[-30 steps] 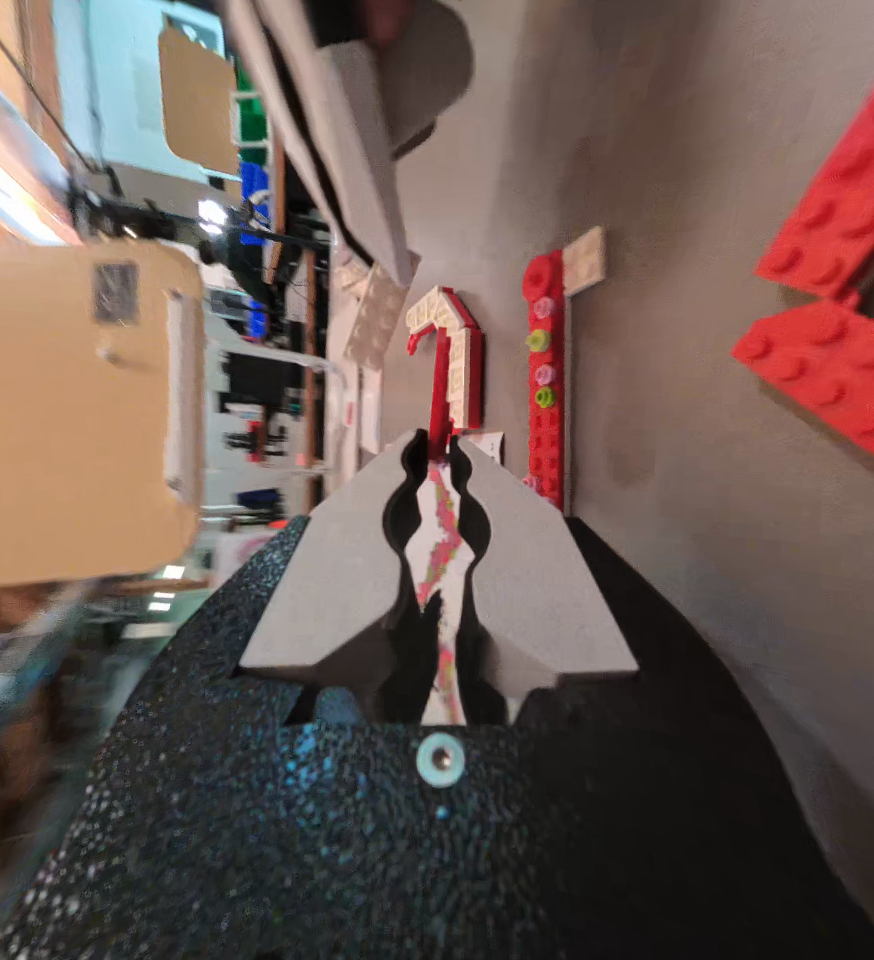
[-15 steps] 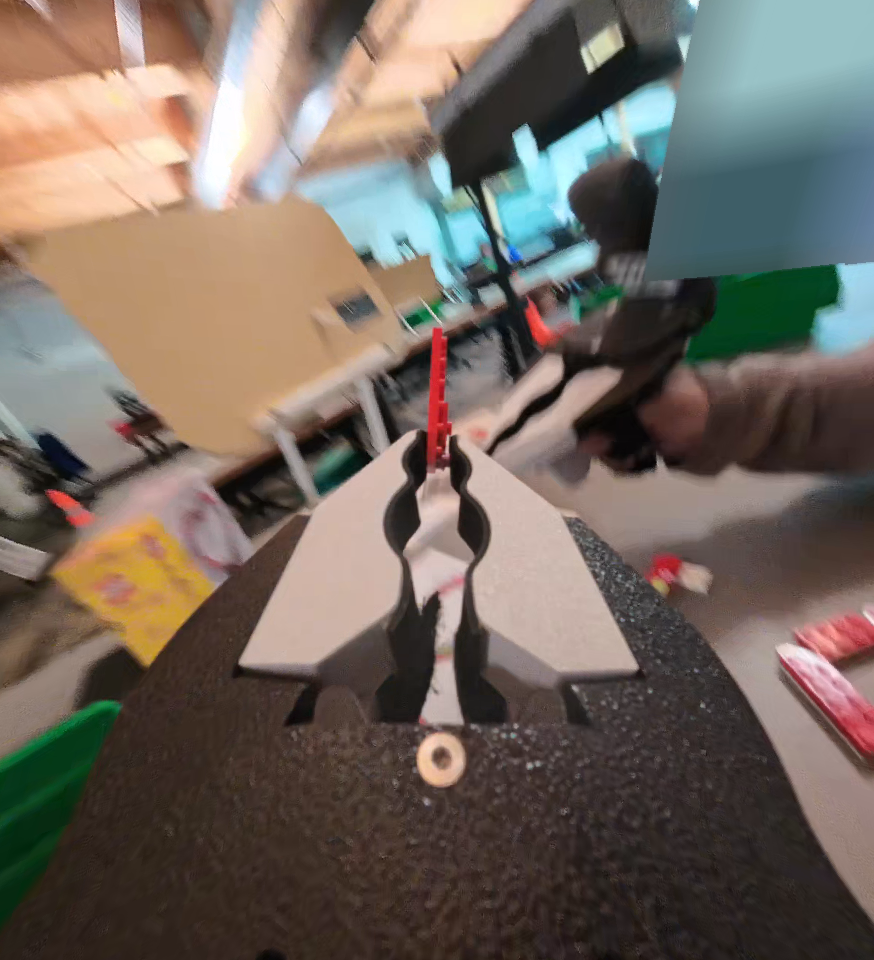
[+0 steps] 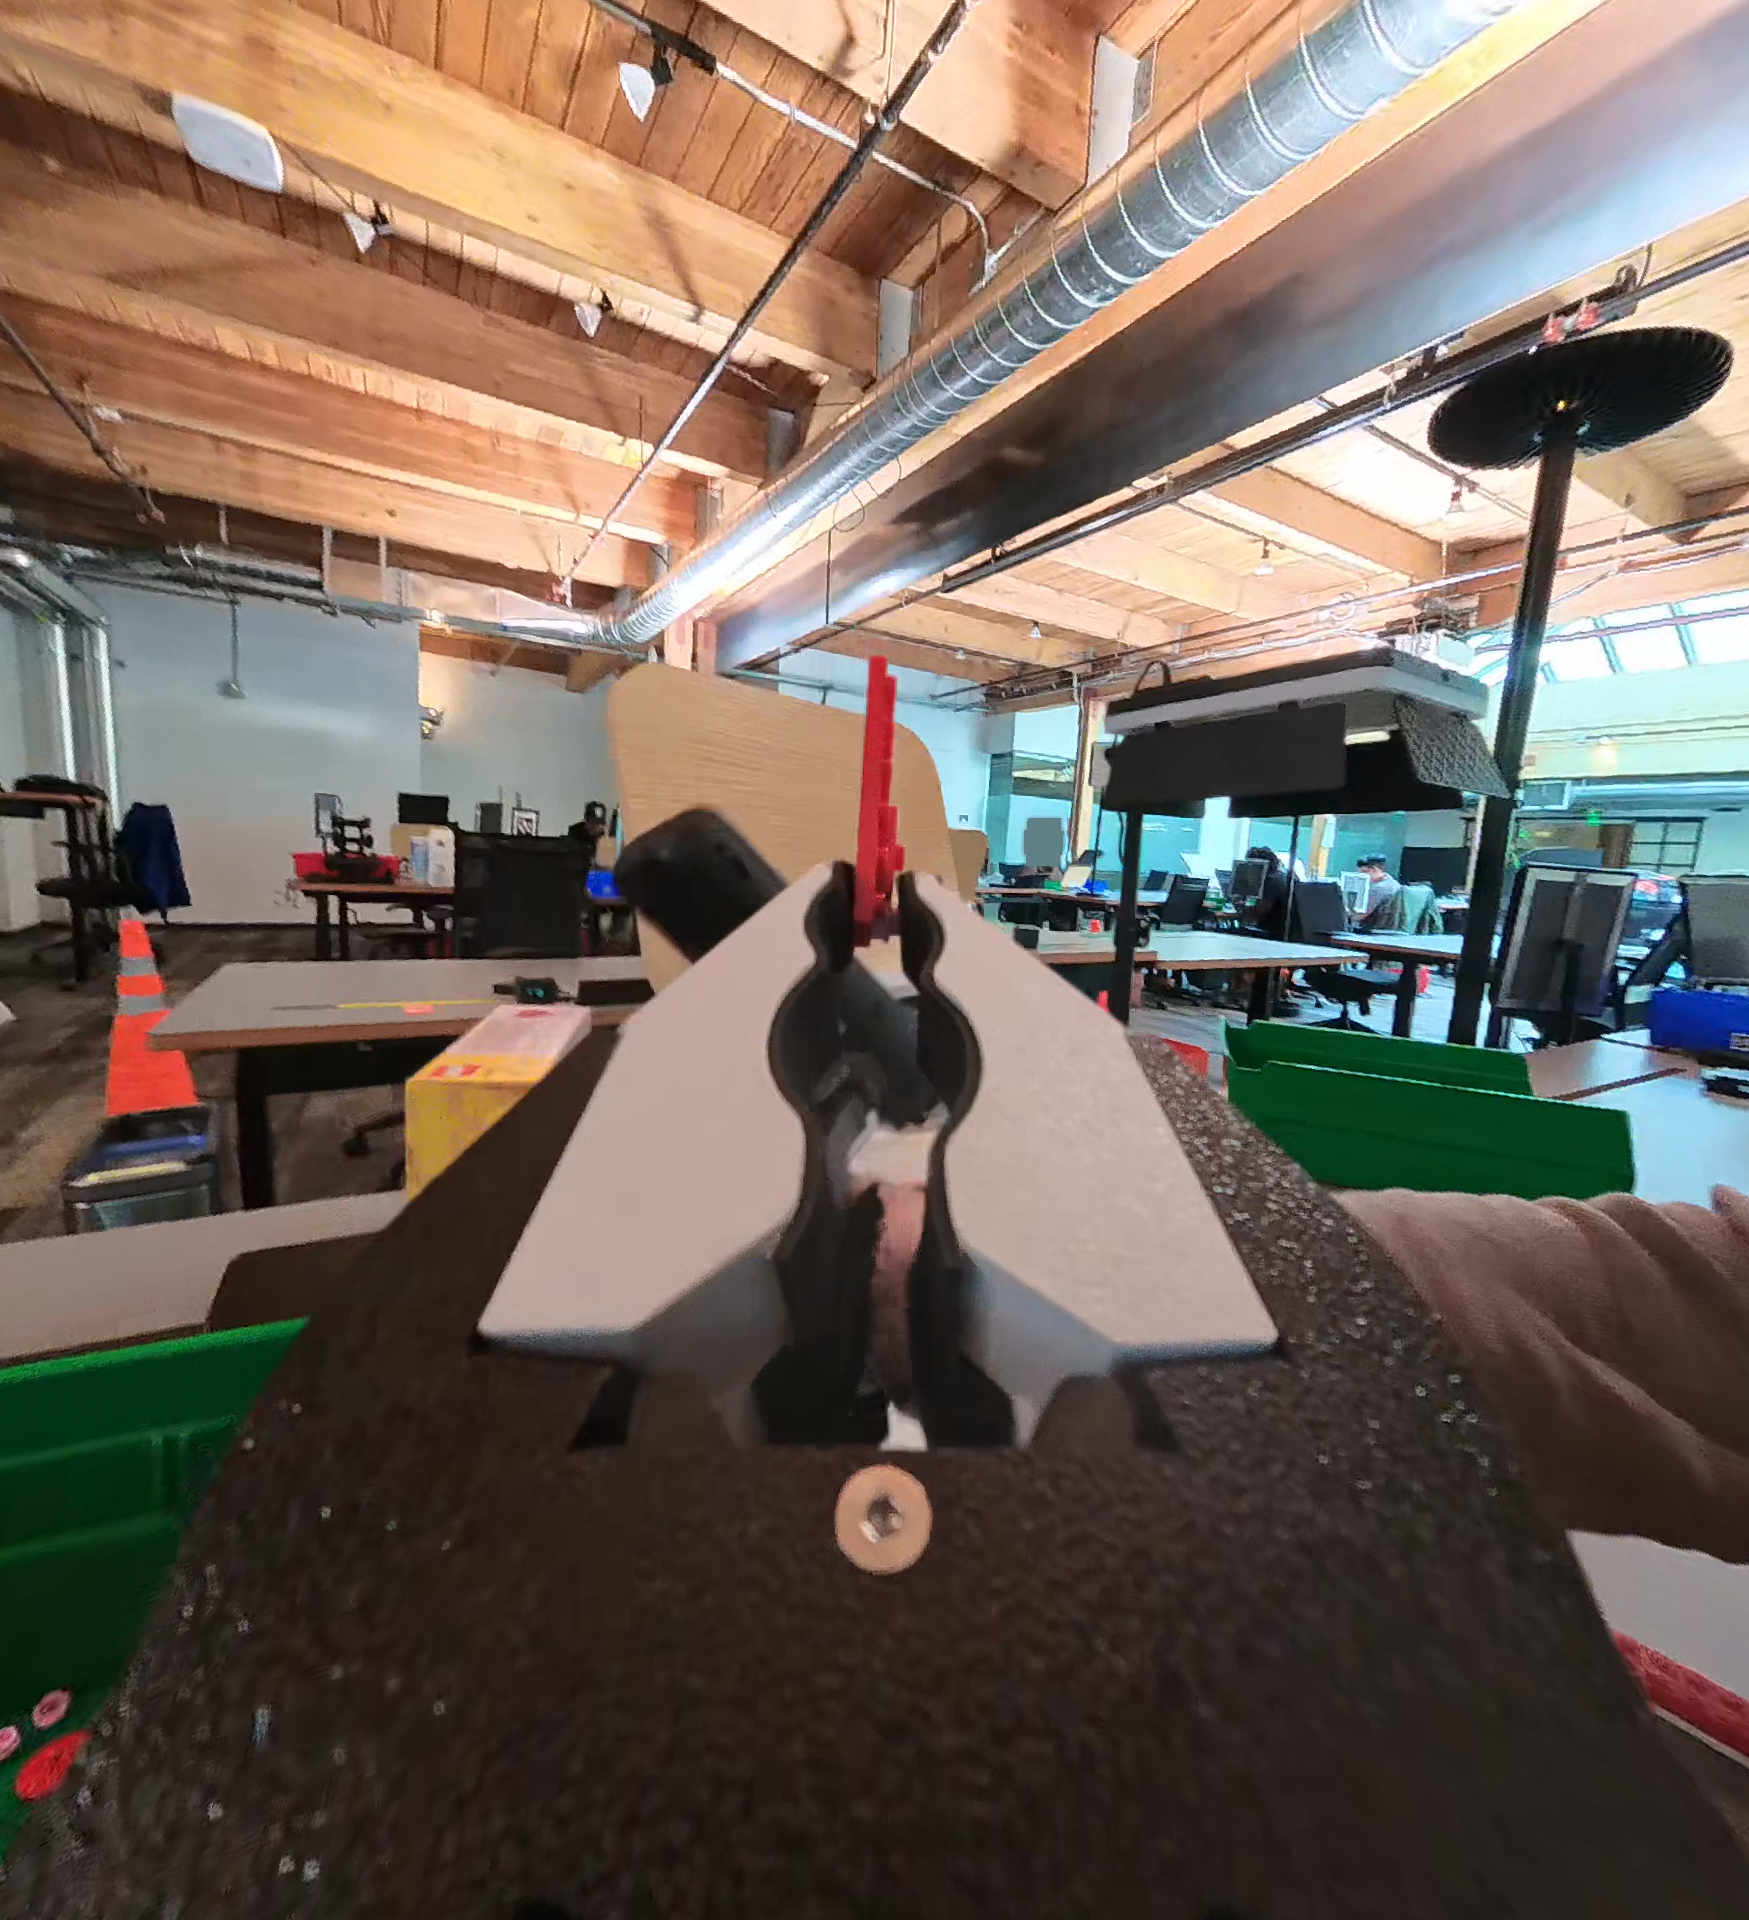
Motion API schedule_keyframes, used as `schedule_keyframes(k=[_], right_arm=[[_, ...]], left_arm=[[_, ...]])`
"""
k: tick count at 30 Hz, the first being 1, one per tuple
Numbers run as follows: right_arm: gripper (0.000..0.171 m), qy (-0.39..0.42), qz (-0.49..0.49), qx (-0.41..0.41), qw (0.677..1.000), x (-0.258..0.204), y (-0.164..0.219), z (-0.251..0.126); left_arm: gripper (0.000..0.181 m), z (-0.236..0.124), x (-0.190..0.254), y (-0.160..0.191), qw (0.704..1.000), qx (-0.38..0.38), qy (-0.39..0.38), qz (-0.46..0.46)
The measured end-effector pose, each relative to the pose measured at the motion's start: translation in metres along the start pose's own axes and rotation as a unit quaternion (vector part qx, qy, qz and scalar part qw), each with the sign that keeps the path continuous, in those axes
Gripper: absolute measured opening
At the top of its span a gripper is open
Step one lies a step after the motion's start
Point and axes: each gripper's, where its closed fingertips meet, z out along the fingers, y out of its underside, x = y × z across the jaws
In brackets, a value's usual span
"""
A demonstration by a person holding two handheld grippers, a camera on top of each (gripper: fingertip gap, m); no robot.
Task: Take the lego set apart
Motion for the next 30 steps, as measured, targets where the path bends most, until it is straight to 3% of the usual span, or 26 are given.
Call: schedule_keyframes(k=[2,5,7,11,16,19,21,23,26,29,30], right_arm=[[0.097,-0.037,-0.018,0.046,0.998,-0.015,-0.015,-0.027],[0.073,-0.137,-0.020,0.114,0.984,-0.052,-0.028,-0.097],[0.067,-0.159,-0.039,0.121,0.979,-0.071,-0.022,-0.138],[0.044,-0.038,-0.168,0.053,0.984,-0.077,0.016,-0.177],[0.033,0.071,-0.286,-0.109,0.949,-0.073,0.070,-0.195],[0.015,0.099,-0.323,-0.176,0.925,-0.076,0.095,-0.192],[0.004,0.137,-0.323,-0.174,0.920,-0.072,0.099,-0.195],[0.003,0.158,-0.239,-0.118,0.951,-0.069,0.094,-0.202],[0.003,0.135,-0.107,0.015,0.985,-0.071,0.082,-0.217],[0.003,0.091,-0.039,0.105,0.990,-0.078,0.078,-0.231],[0.003,0.085,-0.029,0.119,0.989,-0.079,0.079,-0.233]], left_arm=[[0.006,0.001,0.001,0.004,1.000,-0.027,0.012,-0.009],[0.006,0.004,0.009,0.020,0.994,-0.096,0.044,-0.018],[0.006,0.008,0.022,0.043,0.981,-0.173,0.082,-0.022],[0.006,0.007,0.044,0.101,0.938,-0.322,0.121,0.042],[0.006,0.000,0.070,0.143,0.881,-0.414,0.165,0.160],[0.006,0.001,0.086,0.154,0.866,-0.418,0.192,0.197],[0.006,0.004,0.087,0.159,0.865,-0.412,0.189,0.216],[0.011,0.015,0.083,0.152,0.887,-0.373,0.165,0.216],[0.030,0.026,0.086,0.134,0.928,-0.313,0.156,0.128],[0.028,0.031,0.091,0.125,0.949,-0.267,0.168,0.019],[0.020,0.033,0.092,0.123,0.952,-0.254,0.171,-0.015]])
